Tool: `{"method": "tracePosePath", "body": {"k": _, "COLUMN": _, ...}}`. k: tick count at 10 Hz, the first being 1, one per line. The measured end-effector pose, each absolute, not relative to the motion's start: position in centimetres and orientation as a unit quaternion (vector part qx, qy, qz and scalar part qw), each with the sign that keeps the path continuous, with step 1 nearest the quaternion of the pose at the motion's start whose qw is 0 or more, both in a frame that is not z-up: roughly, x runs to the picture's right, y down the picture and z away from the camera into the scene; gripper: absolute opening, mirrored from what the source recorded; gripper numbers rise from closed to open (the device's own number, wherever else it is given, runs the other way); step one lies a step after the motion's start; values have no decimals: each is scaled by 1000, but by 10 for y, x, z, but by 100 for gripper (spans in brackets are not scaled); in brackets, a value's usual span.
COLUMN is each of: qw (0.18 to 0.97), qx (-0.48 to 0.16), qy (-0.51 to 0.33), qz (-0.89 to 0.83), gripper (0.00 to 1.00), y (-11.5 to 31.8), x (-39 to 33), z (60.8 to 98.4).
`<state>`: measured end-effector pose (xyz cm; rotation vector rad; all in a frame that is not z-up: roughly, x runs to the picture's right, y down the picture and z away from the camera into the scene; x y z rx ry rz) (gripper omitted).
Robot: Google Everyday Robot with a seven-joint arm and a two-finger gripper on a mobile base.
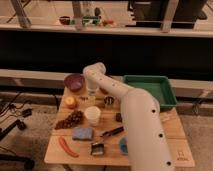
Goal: Place fork in table surface
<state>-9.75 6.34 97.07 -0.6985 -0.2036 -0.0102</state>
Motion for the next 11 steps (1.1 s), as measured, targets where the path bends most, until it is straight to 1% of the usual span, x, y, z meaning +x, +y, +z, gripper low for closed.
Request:
{"method": "tracePosePath", "body": {"k": 4, "qw": 935, "qx": -340, "qy": -99, "qz": -6, "gripper": 53, "y": 62, "x": -97, "z": 972}}
{"method": "tracePosePath", "body": {"k": 5, "qw": 935, "qx": -340, "qy": -99, "qz": -6, "gripper": 48, "y": 61, "x": -97, "z": 971}}
{"method": "tracePosePath", "body": {"k": 6, "qw": 935, "qx": -340, "qy": -99, "qz": -8, "gripper": 41, "y": 61, "x": -97, "z": 971}}
{"method": "tracePosePath", "body": {"k": 9, "qw": 935, "qx": -340, "qy": -101, "qz": -10, "gripper": 12, "y": 62, "x": -95, "z": 971}}
{"method": "tracePosePath", "body": {"k": 10, "qw": 935, "qx": -340, "qy": -101, "qz": -10, "gripper": 9, "y": 61, "x": -94, "z": 971}}
{"method": "tracePosePath", "body": {"k": 11, "qw": 935, "qx": -339, "qy": -99, "qz": -11, "gripper": 9, "y": 62, "x": -92, "z": 972}}
